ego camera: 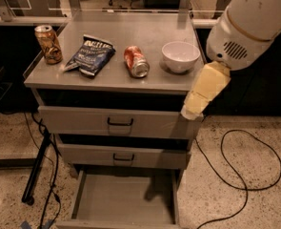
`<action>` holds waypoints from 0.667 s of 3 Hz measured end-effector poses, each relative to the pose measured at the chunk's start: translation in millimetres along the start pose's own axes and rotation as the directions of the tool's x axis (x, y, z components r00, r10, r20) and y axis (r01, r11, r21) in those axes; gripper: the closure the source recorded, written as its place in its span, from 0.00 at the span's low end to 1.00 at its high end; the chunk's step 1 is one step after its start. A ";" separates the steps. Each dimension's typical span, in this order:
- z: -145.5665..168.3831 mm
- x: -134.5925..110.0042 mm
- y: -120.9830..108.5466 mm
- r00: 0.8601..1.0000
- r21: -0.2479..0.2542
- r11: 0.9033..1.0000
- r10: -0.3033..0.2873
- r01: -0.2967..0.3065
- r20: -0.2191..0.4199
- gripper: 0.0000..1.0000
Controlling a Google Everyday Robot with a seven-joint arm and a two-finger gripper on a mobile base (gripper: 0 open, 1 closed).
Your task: Place coke can into bottom drawer
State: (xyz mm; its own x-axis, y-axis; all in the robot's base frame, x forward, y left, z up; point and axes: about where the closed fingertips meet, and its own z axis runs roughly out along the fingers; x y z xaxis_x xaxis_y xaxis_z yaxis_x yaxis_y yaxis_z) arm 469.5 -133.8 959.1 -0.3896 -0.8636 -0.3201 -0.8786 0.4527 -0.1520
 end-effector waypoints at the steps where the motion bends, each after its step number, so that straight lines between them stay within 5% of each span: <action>1: 36.9 -31.7 -18.4 0.999 -0.063 0.997 0.053 -0.052 0.011 0.00; 2: 36.9 -31.7 -18.4 0.999 -0.063 0.997 0.053 -0.052 0.011 0.00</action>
Offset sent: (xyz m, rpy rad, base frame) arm 0.0593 0.0381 -0.0342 0.0609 0.1003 -0.0345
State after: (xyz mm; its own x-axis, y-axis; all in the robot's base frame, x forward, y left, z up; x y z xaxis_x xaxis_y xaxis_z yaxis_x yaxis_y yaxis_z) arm 508.3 -106.5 937.5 -0.4323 -0.8359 -0.3384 -0.8727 0.4822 -0.0764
